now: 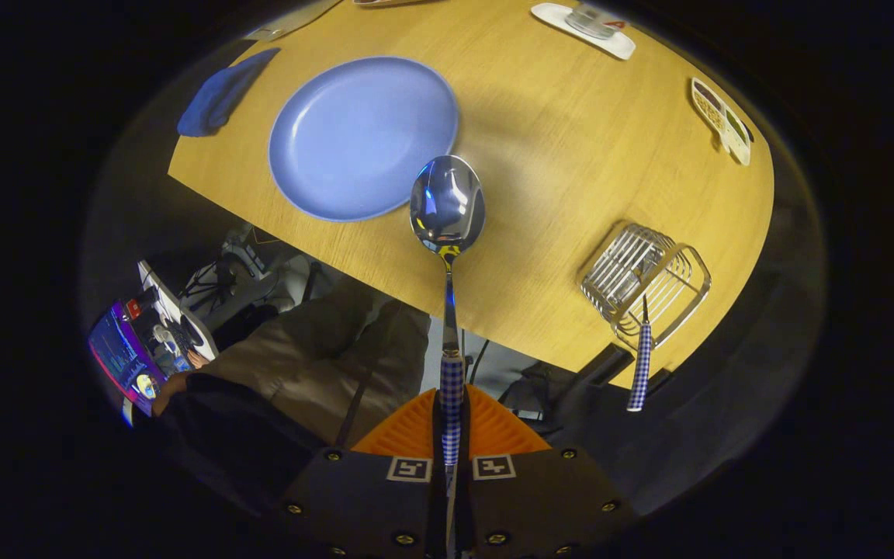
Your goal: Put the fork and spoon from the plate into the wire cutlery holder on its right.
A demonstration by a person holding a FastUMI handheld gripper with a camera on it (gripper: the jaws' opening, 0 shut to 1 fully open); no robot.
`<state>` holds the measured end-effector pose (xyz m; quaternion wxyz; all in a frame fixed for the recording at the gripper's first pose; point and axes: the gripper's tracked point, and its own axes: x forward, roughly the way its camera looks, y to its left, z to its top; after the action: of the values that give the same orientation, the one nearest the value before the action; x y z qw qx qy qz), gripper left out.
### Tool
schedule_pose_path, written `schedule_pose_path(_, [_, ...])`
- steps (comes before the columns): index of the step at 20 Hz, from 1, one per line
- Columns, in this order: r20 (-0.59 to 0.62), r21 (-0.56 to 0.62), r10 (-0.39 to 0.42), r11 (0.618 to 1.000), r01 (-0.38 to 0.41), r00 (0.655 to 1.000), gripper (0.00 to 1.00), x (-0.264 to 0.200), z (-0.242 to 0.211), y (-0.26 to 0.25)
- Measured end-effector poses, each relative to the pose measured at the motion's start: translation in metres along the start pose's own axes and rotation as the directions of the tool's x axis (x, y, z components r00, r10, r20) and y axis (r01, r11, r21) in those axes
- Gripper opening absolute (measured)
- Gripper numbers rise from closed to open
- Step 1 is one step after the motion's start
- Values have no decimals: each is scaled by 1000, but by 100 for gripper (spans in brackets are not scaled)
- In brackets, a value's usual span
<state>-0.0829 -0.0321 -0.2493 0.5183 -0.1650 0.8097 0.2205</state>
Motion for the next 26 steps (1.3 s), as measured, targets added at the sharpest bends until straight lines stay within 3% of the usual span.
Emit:
schedule_pose_path(10, [-27, 103, 50, 994, -47, 998, 5, -8, -42, -51])
schedule_pose_path(17, [-45, 249, 84, 966, -71, 995, 5, -9, -46, -94])
schedule_pose_path(26, [-103, 337, 113, 939, -73, 988, 5, 5, -39, -119])
